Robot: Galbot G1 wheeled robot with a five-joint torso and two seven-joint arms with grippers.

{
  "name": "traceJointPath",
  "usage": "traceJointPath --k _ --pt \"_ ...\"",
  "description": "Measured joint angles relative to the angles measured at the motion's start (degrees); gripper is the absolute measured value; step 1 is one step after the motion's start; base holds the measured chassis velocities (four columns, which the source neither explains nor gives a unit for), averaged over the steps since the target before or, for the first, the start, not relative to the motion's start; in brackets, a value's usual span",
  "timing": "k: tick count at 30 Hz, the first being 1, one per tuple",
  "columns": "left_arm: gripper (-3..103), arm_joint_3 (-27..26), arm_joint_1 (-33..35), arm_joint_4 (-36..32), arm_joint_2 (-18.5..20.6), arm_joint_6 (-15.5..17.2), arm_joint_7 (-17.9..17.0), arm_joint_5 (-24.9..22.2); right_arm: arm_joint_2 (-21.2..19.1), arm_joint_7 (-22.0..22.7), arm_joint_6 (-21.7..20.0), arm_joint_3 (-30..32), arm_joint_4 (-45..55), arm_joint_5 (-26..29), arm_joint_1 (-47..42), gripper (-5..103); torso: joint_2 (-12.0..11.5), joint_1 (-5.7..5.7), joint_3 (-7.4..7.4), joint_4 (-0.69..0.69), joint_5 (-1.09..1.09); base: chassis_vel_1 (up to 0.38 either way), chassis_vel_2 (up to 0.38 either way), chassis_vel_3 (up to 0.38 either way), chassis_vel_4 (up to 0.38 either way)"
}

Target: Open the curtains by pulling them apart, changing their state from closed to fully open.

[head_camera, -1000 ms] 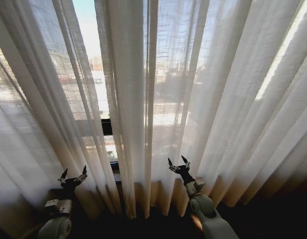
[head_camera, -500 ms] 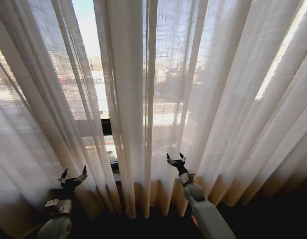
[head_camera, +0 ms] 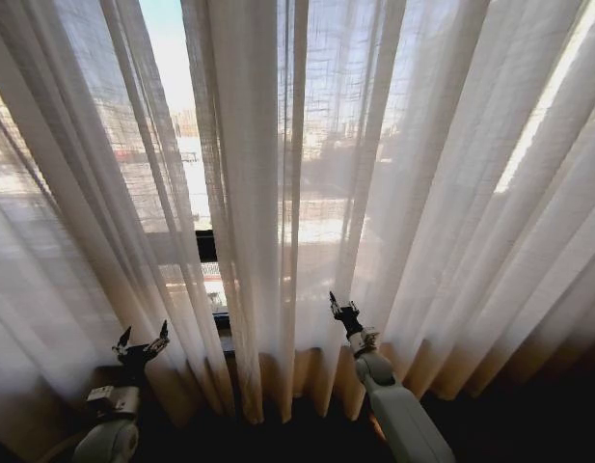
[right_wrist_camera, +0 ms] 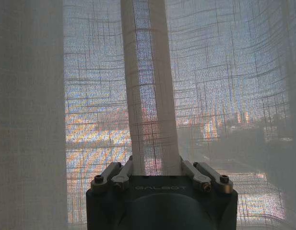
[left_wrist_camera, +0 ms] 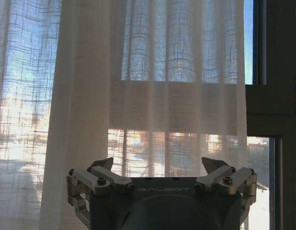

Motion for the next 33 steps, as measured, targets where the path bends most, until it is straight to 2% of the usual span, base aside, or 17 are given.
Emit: traceJointPath --k 1,3,4,7,11,15,22,33 --pt "100 0.00 0.00 0.00 0.00 0.00 0.00 0.00 0.00 0.00 0.00 0.00 0.00 0.00 0.00 32 0.00 0.00 0.00 0.00 0.00 0.000 0.000 0.000 0.000" --pt "100 0.00 0.00 0.00 0.00 0.00 0.00 0.00 0.08 -0.02 0.00 -0.03 -0.17 0.00 0.21 21 0.00 0.00 0.00 0.00 0.00 0.000 0.000 0.000 0.000" --pt "100 0.00 0.00 0.00 0.00 0.00 0.00 0.00 0.08 -0.02 0.00 -0.03 -0.17 0.00 0.21 21 0.00 0.00 0.00 0.00 0.00 0.000 0.000 0.000 0.000" --pt "100 0.00 0.00 0.00 0.00 0.00 0.00 0.00 0.25 -0.78 0.03 0.10 -0.34 0.15 0.32 5 0.00 0.01 0.00 0.00 0.00 0.000 0.000 0.000 0.000" --pt "100 0.00 0.00 0.00 0.00 0.00 0.00 0.00 0.56 -2.15 0.88 0.74 -0.70 0.49 0.29 1 0.00 0.00 0.00 0.00 0.00 0.000 0.000 0.000 0.000" --pt "100 0.00 0.00 0.00 0.00 0.00 0.00 0.00 0.66 -2.33 1.72 1.08 -1.48 1.67 0.42 0 0.00 0.00 0.00 0.00 0.00 0.000 0.000 0.000 0.000" --pt "100 0.00 0.00 0.00 0.00 0.00 0.00 0.00 0.05 -5.31 1.92 1.51 -1.91 4.51 0.62 0 0.00 0.00 0.00 0.00 0.00 0.000 0.000 0.000 0.000" --pt "100 0.00 0.00 0.00 0.00 0.00 0.00 0.00 -0.39 -6.00 2.07 2.08 -1.63 5.84 0.20 0 0.00 0.01 0.00 0.01 0.00 -0.042 -0.045 0.053 0.042"
